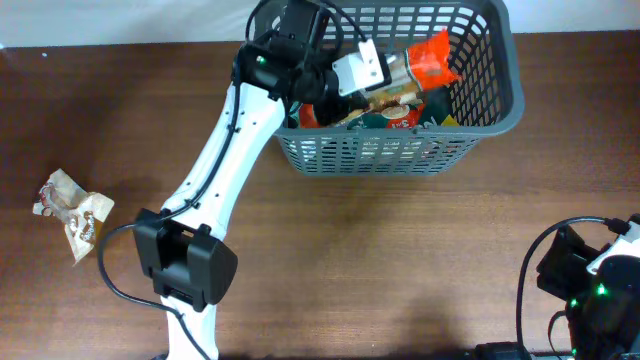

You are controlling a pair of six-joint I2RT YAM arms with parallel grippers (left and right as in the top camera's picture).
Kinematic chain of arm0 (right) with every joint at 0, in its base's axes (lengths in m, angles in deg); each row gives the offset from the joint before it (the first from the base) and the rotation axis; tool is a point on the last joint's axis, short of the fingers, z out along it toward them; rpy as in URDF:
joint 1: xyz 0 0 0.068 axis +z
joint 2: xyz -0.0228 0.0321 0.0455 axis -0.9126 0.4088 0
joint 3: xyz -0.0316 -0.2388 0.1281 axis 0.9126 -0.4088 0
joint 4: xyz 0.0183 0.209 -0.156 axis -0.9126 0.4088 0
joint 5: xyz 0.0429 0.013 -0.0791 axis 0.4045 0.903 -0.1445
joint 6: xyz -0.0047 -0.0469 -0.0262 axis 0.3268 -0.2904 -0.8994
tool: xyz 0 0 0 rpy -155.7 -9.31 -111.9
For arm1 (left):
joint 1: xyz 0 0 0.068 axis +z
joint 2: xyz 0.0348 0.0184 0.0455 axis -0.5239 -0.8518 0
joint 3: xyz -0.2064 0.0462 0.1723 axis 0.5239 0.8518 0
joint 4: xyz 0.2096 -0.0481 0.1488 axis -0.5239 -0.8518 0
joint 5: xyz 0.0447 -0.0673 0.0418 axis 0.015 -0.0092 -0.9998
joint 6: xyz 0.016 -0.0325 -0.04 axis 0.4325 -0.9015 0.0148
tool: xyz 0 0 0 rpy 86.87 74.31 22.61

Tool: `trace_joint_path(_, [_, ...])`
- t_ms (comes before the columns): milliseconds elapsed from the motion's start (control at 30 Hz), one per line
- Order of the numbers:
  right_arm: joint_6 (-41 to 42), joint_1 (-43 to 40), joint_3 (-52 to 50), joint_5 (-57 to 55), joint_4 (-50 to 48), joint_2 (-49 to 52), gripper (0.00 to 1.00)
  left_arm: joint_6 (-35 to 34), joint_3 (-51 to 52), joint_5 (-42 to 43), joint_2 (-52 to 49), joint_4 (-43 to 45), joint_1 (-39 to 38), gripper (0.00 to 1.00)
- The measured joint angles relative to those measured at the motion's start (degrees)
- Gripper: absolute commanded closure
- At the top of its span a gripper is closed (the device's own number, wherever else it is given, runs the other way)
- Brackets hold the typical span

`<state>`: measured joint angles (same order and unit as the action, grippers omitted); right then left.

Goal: Pack container
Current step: 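Carry the pasta pack into the basket and open the left gripper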

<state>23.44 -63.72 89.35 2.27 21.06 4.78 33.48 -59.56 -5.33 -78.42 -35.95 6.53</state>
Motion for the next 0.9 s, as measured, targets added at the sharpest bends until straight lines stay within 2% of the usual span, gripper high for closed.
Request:
trace_joint_path(67, [0.02,0.00,0.00,0.28,0.02,0.00,0.43,1.38,0.00,-1.03,0.00,-0.46,0.00,0.00])
trace_joint_path(200, [0.02,0.00,0.00,0.83,0.04,0.00,0.43,2.71,-1.20,-2.40,0.00,1.22,0.50,0.01])
trace_joint_path(267, [0.00,0.00,0.00,0.85,0.09,0.02,0.43,1.77,-1.44,-2.69,0.00,5.55,0.42,0.01])
trace_joint_path(367, [0.00,0.00,0.00,0.87,0.13,0.07,0.43,-7.76,-7.82,-6.58,0.00,17.35,1.05,0.01])
trace_joint_path(433, [0.02,0.00,0.00,0.90,0.07,0.07,0.43,-16.72,-14.58,-12.70,0.31,20.24,2.97,0.01])
trace_joint_path(467, [0.00,0.00,0.00,0.90,0.09,0.07,0.43,-22.25,-17.70,-18.29,1.16,20.26,4.79,0.01])
trace_joint_path(567, [0.02,0.00,0.00,0.94,0.00,0.04,0.43,-35.65,-21.29,-34.91,4.68,12.90,10.43,0.02])
trace_joint_path(667, [0.00,0.00,0.00,1.01,-0.90,0.11,0.43,-49.37,-22.21,-50.38,6.29,-10.08,14.84,0.04])
trace_joint_path(700, [0.00,0.00,0.00,1.03,-1.38,0.17,0.43,-51.80,-22.12,-51.74,6.25,-13.70,15.37,0.04])
trace_joint_path(733, [0.02,0.00,0.00,1.03,-1.55,0.22,0.43,-56.59,-21.40,-54.84,5.95,-22.27,16.76,0.04])
trace_joint_path(800, [-0.02,0.00,0.00,1.03,-2.21,0.17,0.43,-65.51,-20.33,-57.59,5.09,-30.82,19.34,0.07])
trace_joint_path(900, [0.00,0.00,0.00,1.01,-2.95,0.22,0.43,-76.56,-18.88,-57.20,4.59,-38.75,22.97,0.20])
